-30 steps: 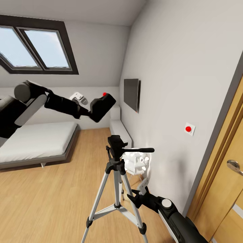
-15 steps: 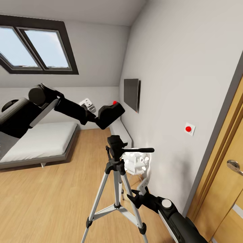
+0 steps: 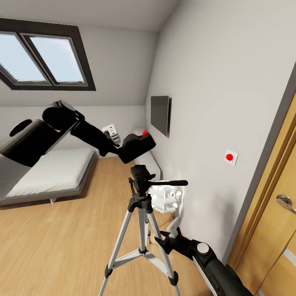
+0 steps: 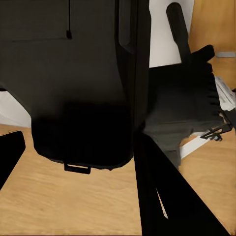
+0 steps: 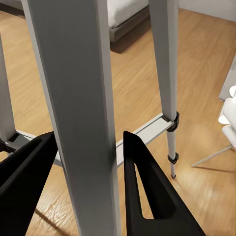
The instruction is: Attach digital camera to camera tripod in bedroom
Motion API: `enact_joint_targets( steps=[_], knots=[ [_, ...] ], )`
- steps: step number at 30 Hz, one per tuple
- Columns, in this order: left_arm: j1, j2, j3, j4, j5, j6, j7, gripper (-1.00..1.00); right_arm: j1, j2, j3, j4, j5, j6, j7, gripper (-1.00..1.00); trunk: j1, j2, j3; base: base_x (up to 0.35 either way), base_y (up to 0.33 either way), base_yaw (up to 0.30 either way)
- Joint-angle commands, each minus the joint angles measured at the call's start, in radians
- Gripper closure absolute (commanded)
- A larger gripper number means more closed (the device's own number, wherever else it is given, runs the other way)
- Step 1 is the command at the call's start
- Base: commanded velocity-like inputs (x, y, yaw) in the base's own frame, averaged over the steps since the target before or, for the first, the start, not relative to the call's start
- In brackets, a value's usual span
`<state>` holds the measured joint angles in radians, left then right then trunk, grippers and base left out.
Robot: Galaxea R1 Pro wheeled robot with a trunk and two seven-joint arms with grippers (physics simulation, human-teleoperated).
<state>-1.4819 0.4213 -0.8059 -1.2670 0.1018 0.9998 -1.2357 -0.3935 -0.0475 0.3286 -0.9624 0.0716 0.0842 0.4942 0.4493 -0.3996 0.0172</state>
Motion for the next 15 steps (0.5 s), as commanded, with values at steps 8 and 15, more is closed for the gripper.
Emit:
enact_joint_targets(
  steps=[8, 15],
  knots=[
    [-0.024, -0.002, -0.001, -0.006, -0.147, 0.005, -0.159, 1.0, 0.001, 0.0, 0.002, 0.022, 0.025, 0.0, 0.001, 1.0, 0.001, 0.0, -0.001, 0.0, 0.0, 0.0],
    [-0.03, -0.002, -0.001, -0.011, -0.161, 0.006, -0.181, 1.0, 0.001, 0.0, 0.001, 0.022, 0.026, -0.006, 0.001, 1.0, 0.001, 0.0, -0.001, 0.0, 0.0, 0.0]
  ],
)
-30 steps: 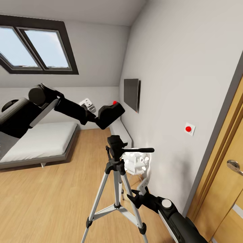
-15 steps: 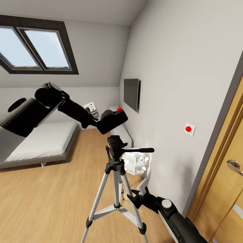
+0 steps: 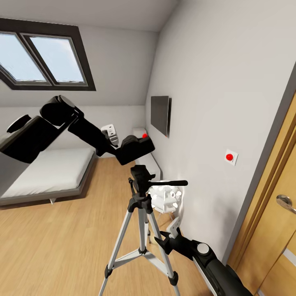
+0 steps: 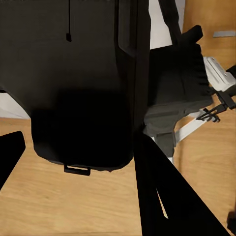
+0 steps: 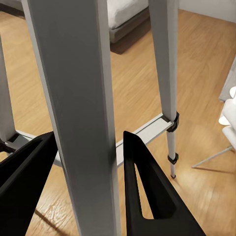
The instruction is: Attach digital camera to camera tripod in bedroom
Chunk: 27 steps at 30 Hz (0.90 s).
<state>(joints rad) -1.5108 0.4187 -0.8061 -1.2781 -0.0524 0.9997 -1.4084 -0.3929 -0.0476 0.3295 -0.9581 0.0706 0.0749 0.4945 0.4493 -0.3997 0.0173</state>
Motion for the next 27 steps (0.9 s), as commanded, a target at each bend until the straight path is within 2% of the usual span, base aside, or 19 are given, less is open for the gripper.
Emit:
enact_joint_targets(
  steps=[1, 8, 9, 10, 13, 15, 19, 25, 27],
  knots=[
    [-0.003, 0.0, -0.001, -0.001, -0.008, 0.006, -0.011, 1.0, 0.001, 0.0, 0.0, 0.018, 0.027, 0.003, 0.001, 1.0, 0.001, 0.0, -0.001, 0.0, 0.0, 0.0],
    [-0.019, 0.0, -0.015, -0.004, -0.01, 0.008, -0.036, 1.0, 0.001, 0.0, 0.001, 0.018, 0.028, 0.002, 0.001, 1.0, 0.001, 0.0, -0.001, 0.0, 0.0, 0.0],
    [-0.024, 0.0, -0.031, -0.004, -0.009, 0.009, -0.038, 1.0, 0.001, 0.0, 0.0, 0.018, 0.028, 0.002, 0.001, 1.0, 0.001, 0.0, -0.001, 0.0, 0.0, 0.0],
    [-0.043, -0.002, -0.079, 0.001, -0.009, 0.014, -0.04, 1.0, 0.001, 0.0, 0.0, 0.018, 0.028, 0.002, 0.001, 1.0, 0.001, 0.0, -0.001, 0.0, 0.0, 0.0],
    [-0.055, -0.009, -0.122, 0.008, -0.009, 0.018, -0.041, 1.0, 0.001, 0.0, 0.0, 0.018, 0.028, 0.002, 0.001, 1.0, 0.001, 0.0, -0.001, 0.0, 0.0, 0.0],
    [-0.059, -0.013, -0.136, 0.012, -0.009, 0.019, -0.041, 1.0, 0.001, 0.0, 0.0, 0.018, 0.028, 0.002, 0.001, 1.0, 0.001, 0.0, -0.001, 0.0, 0.0, 0.0],
    [-0.062, -0.023, -0.152, 0.03, -0.009, 0.02, -0.041, 1.0, 0.001, 0.0, 0.001, 0.018, 0.029, 0.002, 0.001, 1.0, 0.001, 0.0, -0.001, 0.0, 0.0, 0.0],
    [-0.064, -0.053, -0.164, 0.076, -0.009, 0.02, -0.042, 1.0, 0.001, 0.0, 0.0, 0.018, 0.029, 0.002, 0.0, 1.0, 0.001, 0.0, -0.001, 0.0, 0.0, 0.0],
    [-0.064, -0.07, -0.166, 0.103, -0.009, 0.02, -0.042, 1.0, 0.001, 0.0, 0.001, 0.018, 0.029, 0.002, 0.0, 1.0, 0.001, 0.0, -0.001, 0.0, 0.0, 0.0]
  ],
)
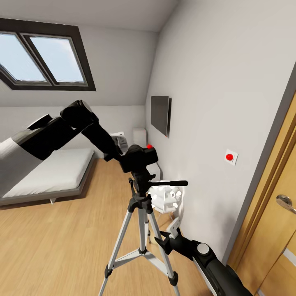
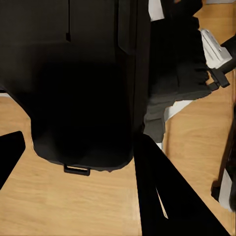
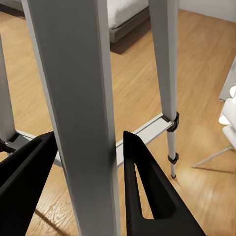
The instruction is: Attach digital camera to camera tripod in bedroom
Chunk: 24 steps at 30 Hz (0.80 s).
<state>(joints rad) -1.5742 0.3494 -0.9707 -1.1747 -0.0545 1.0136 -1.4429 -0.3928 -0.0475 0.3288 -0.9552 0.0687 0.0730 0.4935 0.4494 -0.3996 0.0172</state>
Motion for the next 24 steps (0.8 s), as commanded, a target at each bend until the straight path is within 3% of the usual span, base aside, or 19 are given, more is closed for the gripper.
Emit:
enact_joint_targets(
  steps=[1, 18, 19, 24],
  knots=[
    [-0.001, -0.025, -0.003, 0.042, -0.006, 0.034, -0.01, 1.0, 0.001, 0.0, 0.001, 0.015, 0.031, 0.004, 0.002, 1.0, 0.001, 0.0, -0.001, 0.0, 0.0, 0.0],
    [0.002, -0.037, -0.003, 0.073, -0.006, 0.034, -0.011, 1.0, 0.001, 0.0, 0.001, 0.015, 0.031, 0.004, 0.001, 1.0, 0.001, 0.0, -0.001, 0.0, 0.0, 0.0],
    [0.002, -0.037, -0.003, 0.074, -0.006, 0.034, -0.011, -1.0, 0.001, 0.0, 0.001, 0.015, 0.031, 0.004, 0.001, 1.0, 0.001, 0.0, -0.001, 0.0, 0.0, 0.0],
    [0.001, -0.038, -0.003, 0.073, -0.006, 0.034, -0.011, -1.0, 0.001, 0.0, 0.001, 0.015, 0.031, 0.004, 0.001, 1.0, 0.001, 0.0, -0.001, 0.0, 0.0, 0.0]
  ],
)
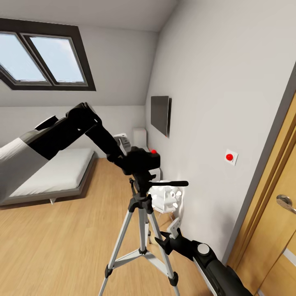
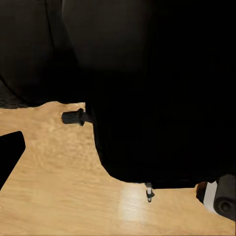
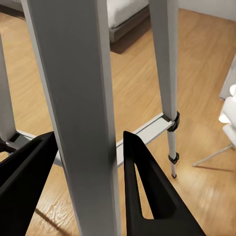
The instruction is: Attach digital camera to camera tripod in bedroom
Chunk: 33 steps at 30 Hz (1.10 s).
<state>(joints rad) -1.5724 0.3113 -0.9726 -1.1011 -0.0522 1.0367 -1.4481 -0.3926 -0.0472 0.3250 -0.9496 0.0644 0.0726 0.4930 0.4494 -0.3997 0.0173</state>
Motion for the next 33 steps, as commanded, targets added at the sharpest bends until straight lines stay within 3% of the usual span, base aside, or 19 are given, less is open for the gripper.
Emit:
enact_joint_targets(
  steps=[1, 22, 33],
  knots=[
    [-0.001, 0.0, -0.001, -0.002, -0.008, 0.01, -0.006, -1.0, 0.001, 0.0, 0.005, 0.009, 0.035, 0.004, 0.002, 1.0, 0.001, 0.0, -0.001, 0.0, 0.0, 0.0],
    [-0.001, 0.014, 0.011, -0.015, -0.016, 0.01, -0.005, -1.0, 0.001, 0.0, 0.005, 0.009, 0.035, 0.004, 0.002, 1.0, 0.001, 0.0, -0.001, 0.0, 0.0, 0.0],
    [0.009, 0.115, 0.108, -0.065, -0.022, 0.01, 0.063, -1.0, 0.001, 0.0, 0.005, 0.009, 0.035, 0.004, 0.002, 1.0, 0.001, 0.0, -0.001, 0.0, 0.0, 0.0]
  ],
)
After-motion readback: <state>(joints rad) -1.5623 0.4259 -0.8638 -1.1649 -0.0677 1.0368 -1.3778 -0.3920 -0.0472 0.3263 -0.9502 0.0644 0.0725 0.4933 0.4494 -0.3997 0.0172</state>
